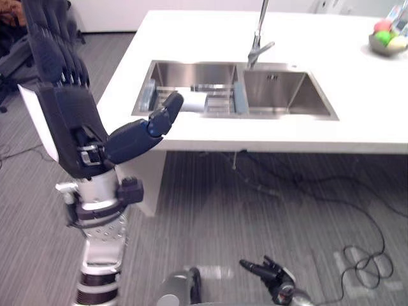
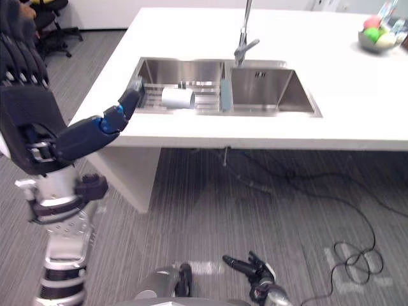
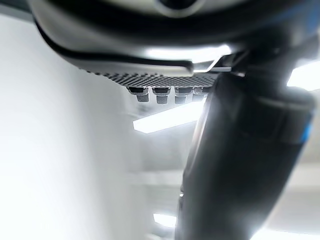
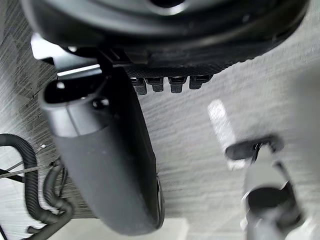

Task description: Walk over to the sink, pick up the cup, carry it to the dishwasher, place the cup inside the dishwasher, then close the dishwasher door

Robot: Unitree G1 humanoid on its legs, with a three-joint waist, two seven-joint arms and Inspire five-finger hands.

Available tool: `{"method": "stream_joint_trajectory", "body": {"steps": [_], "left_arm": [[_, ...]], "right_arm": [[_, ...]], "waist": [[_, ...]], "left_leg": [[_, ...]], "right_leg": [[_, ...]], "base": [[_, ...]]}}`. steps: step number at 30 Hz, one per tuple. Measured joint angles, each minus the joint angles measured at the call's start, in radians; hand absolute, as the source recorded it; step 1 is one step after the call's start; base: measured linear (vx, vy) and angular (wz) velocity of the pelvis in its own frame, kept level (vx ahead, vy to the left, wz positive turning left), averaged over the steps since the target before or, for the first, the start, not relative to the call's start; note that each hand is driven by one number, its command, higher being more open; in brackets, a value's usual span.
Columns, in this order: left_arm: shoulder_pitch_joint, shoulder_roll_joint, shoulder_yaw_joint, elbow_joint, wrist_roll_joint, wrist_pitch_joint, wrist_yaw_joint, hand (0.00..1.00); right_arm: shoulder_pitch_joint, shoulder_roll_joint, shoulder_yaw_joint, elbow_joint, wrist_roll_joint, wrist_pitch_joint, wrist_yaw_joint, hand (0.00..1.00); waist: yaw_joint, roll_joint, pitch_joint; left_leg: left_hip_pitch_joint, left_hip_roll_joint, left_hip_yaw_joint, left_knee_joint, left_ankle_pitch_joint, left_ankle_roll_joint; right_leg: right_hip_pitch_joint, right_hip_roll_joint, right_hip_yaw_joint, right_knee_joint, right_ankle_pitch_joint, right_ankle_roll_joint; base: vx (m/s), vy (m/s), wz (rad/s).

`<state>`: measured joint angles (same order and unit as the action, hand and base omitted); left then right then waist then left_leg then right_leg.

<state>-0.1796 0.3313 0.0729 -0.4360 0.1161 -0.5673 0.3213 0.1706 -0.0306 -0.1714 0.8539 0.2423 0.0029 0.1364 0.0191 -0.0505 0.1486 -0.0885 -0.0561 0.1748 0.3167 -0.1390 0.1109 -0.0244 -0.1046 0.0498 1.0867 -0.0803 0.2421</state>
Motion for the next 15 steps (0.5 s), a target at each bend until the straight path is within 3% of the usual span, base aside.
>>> {"method": "stream_joint_trajectory", "body": {"steps": [2, 3, 4, 5, 6, 8, 9, 10, 12, 15], "left_arm": [[-0.005, -0.016, 0.005, 0.015, 0.014, -0.004, 0.002, 1.00], [-0.007, -0.017, -0.003, 0.037, 0.046, 0.008, 0.001, 1.00], [-0.010, -0.013, -0.004, 0.050, 0.054, 0.012, 0.000, 1.00], [-0.018, -0.002, -0.005, 0.068, 0.062, 0.032, 0.001, 1.00], [-0.047, 0.012, -0.015, 0.110, 0.074, 0.047, 0.011, 1.00], [-0.088, 0.026, -0.026, 0.174, 0.140, 0.066, 0.049, 1.00], [-0.092, 0.035, -0.027, 0.207, 0.194, 0.098, 0.073, 1.00], [-0.086, 0.033, -0.031, 0.212, 0.212, 0.106, 0.074, 1.00], [-0.043, -0.004, -0.072, 0.212, 0.281, 0.108, 0.070, 1.00], [-0.037, -0.005, -0.084, 0.193, 0.337, 0.101, 0.065, 1.00]], "right_arm": [[-0.007, -0.010, 0.001, -0.002, -0.001, -0.031, 0.005, 1.00], [0.000, -0.009, 0.002, -0.001, -0.005, -0.055, 0.017, 1.00], [0.001, -0.007, 0.001, -0.002, -0.005, -0.060, 0.018, 1.00], [0.000, -0.003, 0.001, -0.004, -0.005, -0.063, 0.019, 1.00], [0.003, 0.002, 0.000, -0.004, -0.006, -0.060, 0.019, 1.00], [0.009, 0.010, -0.014, -0.005, -0.007, -0.045, 0.022, 1.00], [0.023, 0.015, -0.017, -0.005, -0.012, -0.014, 0.024, 1.00], [0.033, 0.019, -0.021, -0.005, -0.004, -0.001, 0.027, 1.00], [0.023, -0.020, -0.019, -0.013, -0.011, 0.021, 0.039, 1.00], [0.028, -0.029, -0.018, -0.022, -0.019, 0.049, 0.054, 1.00]], "waist": [[-0.021, 0.006, -0.007], [-0.039, 0.009, -0.024], [-0.043, 0.010, -0.029], [-0.054, 0.012, -0.032], [-0.067, 0.015, -0.034], [-0.068, 0.010, -0.036], [-0.075, -0.018, -0.054], [-0.078, -0.023, -0.060], [-0.070, 0.052, -0.070], [-0.059, 0.066, -0.076]], "left_leg": [[0.103, 0.006, 0.004, -0.052, -0.021, -0.005], [0.172, 0.025, 0.004, -0.098, -0.022, -0.026], [0.193, 0.039, -0.001, -0.114, -0.023, -0.033], [0.224, 0.065, -0.014, -0.139, -0.025, -0.042], [0.235, 0.095, -0.034, -0.147, -0.032, -0.068], [0.243, 0.116, -0.058, -0.147, -0.053, -0.103], [0.260, 0.109, -0.074, -0.136, -0.090, -0.153], [0.272, 0.108, -0.085, -0.128, -0.112, -0.167], [0.282, 0.191, -0.081, -0.082, -0.124, -0.180], [0.269, 0.228, -0.078, -0.026, -0.088, -0.195]], "right_leg": [[-0.119, -0.057, -0.071, 0.144, -0.048, -0.103], [-0.207, -0.081, -0.122, 0.106, -0.091, -0.163], [-0.235, -0.078, -0.137, 0.049, -0.106, -0.176], [-0.267, -0.063, -0.162, -0.111, -0.123, -0.192], [-0.272, -0.035, -0.169, -0.324, -0.121, -0.190], [-0.266, -0.005, -0.133, -0.565, -0.086, -0.183], [-0.236, -0.006, -0.072, -0.727, 0.076, -0.192], [-0.223, -0.015, -0.060, -0.734, 0.081, -0.166], [-0.151, 0.054, -0.109, -0.772, 0.055, -0.199], [-0.104, 0.076, -0.148, -0.801, 0.024, -0.225]], "base": [[0.34, 0.026, -0.16], [0.37, -0.003, -0.06], [0.55, -0.094, 0.08], [0.51, -0.176, 0.36], [0.43, -0.163, 0.46], [0.37, -0.235, 0.46], [0.51, -0.363, 0.48], [0.43, -0.301, 0.35], [0.37, -0.243, 0.26], [0.27, -0.233, 0.34]]}}
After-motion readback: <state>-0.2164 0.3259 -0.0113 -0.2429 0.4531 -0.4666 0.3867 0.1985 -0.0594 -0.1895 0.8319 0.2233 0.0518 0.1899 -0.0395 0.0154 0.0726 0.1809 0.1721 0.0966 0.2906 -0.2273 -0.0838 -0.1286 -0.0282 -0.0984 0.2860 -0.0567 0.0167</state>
